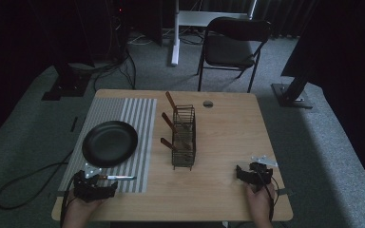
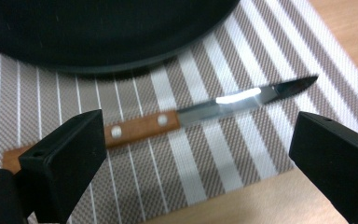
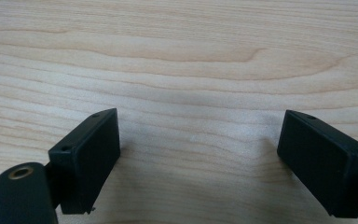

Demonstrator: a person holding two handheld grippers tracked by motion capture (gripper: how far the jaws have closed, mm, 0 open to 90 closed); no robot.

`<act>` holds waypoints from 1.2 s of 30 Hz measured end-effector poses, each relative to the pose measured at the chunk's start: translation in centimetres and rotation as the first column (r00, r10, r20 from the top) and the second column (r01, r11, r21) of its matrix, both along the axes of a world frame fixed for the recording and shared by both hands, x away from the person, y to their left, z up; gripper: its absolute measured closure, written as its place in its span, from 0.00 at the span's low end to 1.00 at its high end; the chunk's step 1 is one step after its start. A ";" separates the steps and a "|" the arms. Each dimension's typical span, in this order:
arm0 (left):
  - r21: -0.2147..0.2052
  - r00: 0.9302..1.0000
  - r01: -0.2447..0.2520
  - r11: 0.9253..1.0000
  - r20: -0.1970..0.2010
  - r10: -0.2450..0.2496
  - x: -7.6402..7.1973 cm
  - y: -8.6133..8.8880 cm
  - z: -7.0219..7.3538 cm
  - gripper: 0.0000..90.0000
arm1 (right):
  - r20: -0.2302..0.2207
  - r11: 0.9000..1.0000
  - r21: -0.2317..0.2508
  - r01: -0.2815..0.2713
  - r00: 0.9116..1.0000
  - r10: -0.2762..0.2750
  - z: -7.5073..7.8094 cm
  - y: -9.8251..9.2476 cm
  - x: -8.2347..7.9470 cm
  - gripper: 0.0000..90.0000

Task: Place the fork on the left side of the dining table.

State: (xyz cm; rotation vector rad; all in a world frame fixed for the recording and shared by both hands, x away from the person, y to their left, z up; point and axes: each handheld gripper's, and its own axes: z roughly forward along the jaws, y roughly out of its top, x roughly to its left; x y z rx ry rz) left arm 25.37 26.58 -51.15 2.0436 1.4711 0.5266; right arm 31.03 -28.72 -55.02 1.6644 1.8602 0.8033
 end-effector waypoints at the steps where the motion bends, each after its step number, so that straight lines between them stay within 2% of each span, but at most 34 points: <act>1: 0.002 1.000 0.006 1.000 0.004 -0.006 0.2 -0.1 0.2 0.04 | 0.000 1.000 0.000 0.000 1.000 0.000 0.0 0.0 0.0 0.14; 10: -0.018 0.998 0.046 0.999 0.035 -0.046 1.6 -1.2 1.8 0.05 | 0.000 1.000 -0.001 0.000 1.000 0.000 0.0 0.0 0.0 0.14; 12: -0.028 0.998 0.056 0.998 0.032 -0.055 2.1 -1.3 1.8 0.04 | 0.000 1.000 -0.002 -0.002 1.000 0.002 0.0 0.0 0.0 0.14; 17: -0.022 0.997 0.063 0.998 0.042 -0.062 3.2 -1.6 2.2 0.04 | 0.000 1.000 -0.001 -0.002 1.000 0.002 0.0 0.0 0.0 0.14; 28: -0.062 0.995 0.079 0.995 0.059 -0.075 5.1 -2.6 3.0 0.05 | 0.001 1.000 -0.001 -0.002 1.000 0.002 0.0 0.0 0.0 0.14; 36: -0.082 0.991 0.111 0.990 0.081 -0.105 6.8 -3.7 4.6 0.05 | 0.000 1.000 -0.001 -0.001 1.000 0.001 0.0 0.0 0.0 0.14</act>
